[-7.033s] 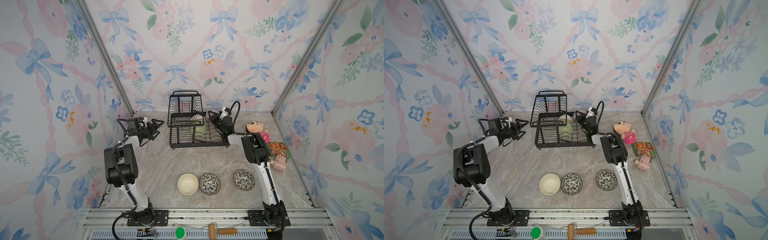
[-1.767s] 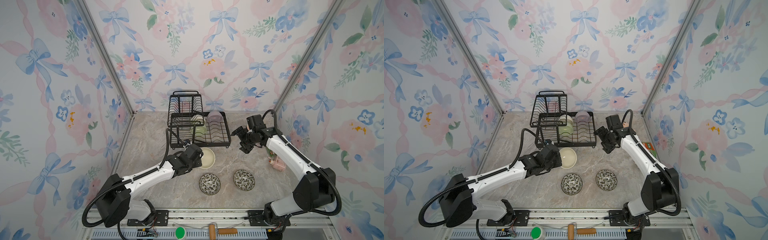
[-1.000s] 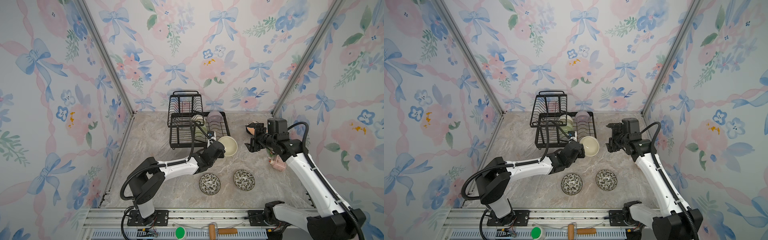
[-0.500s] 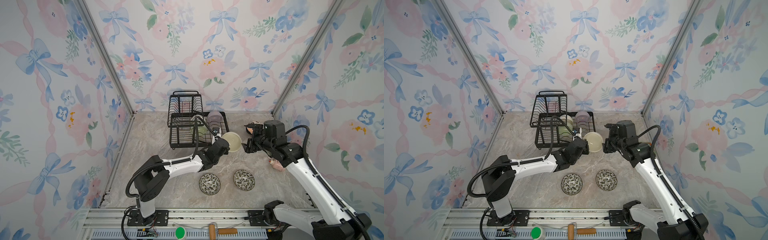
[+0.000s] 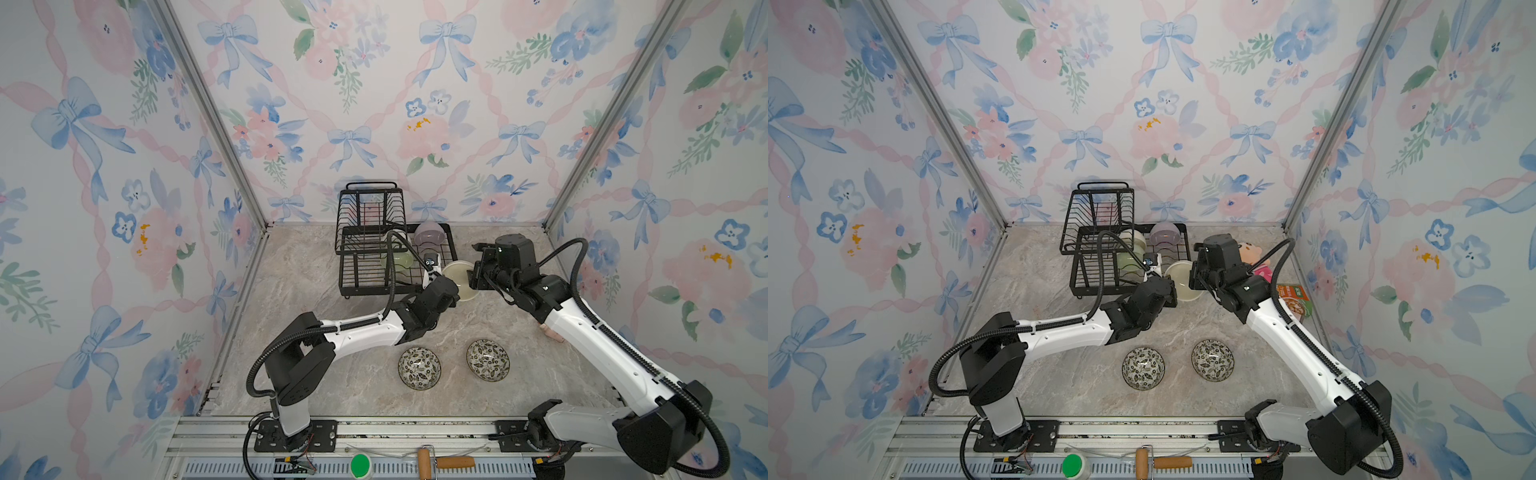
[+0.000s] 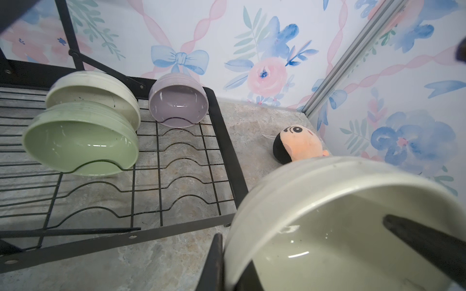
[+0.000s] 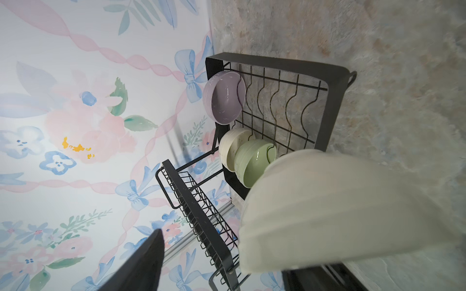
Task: Load bowls into a dish rack
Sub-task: Place the bowl in the dish rack.
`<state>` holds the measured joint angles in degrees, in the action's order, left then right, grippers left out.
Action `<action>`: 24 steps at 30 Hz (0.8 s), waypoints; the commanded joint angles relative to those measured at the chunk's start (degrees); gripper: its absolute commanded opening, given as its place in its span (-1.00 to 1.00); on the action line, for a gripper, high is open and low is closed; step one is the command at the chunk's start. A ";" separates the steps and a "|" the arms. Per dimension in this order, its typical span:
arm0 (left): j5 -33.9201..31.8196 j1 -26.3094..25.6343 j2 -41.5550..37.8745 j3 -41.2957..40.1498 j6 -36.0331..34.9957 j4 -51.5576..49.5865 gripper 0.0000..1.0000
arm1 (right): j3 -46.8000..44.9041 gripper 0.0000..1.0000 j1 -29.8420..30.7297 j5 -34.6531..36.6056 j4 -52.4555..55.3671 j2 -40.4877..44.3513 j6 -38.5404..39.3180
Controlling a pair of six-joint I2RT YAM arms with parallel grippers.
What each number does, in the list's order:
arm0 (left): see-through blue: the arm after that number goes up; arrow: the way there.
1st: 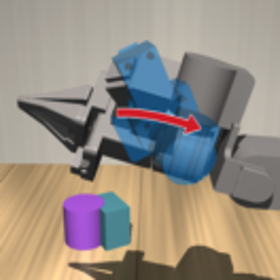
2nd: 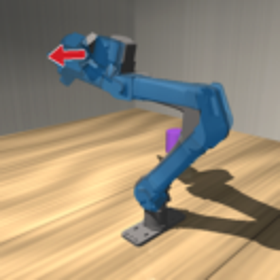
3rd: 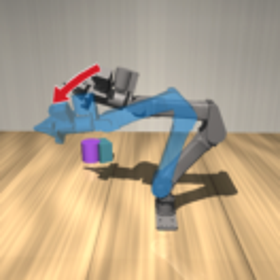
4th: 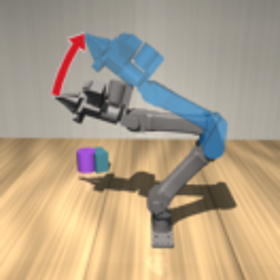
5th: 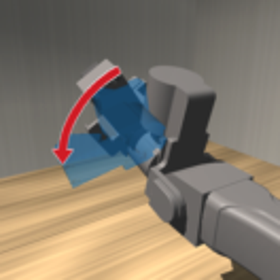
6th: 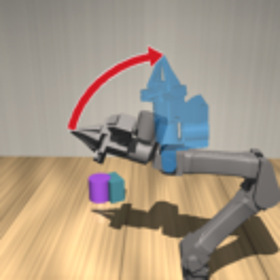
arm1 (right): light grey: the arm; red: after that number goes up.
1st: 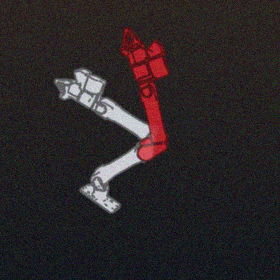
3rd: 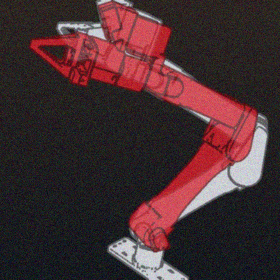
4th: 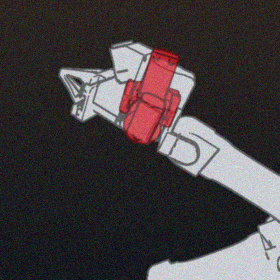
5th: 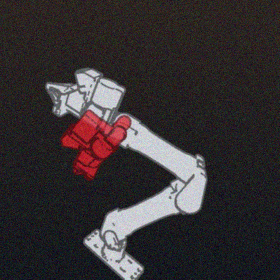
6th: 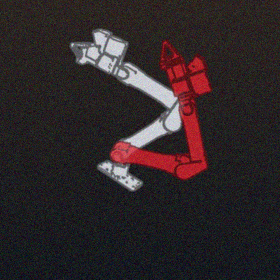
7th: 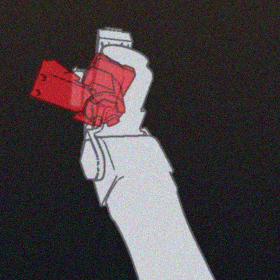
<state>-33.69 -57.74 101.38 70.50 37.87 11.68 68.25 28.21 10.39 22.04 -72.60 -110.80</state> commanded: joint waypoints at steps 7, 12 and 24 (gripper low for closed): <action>-3.89 -0.27 -4.89 0.96 -1.66 2.57 -1.00 | 1.88 0.01 1.46 7.95 -7.37 -2.85 0.22; -4.89 -0.28 -5.92 0.70 -2.28 2.12 -1.00 | 1.70 -0.29 1.50 8.37 -9.54 -3.64 0.55; -6.01 -0.27 -7.60 0.69 -2.58 0.28 -1.00 | 1.32 -0.88 1.77 6.50 -13.76 -4.66 0.02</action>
<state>-38.33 -57.69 98.06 70.54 36.38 12.10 68.38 31.48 12.08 11.68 -76.75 -113.14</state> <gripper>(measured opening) 0.088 0.119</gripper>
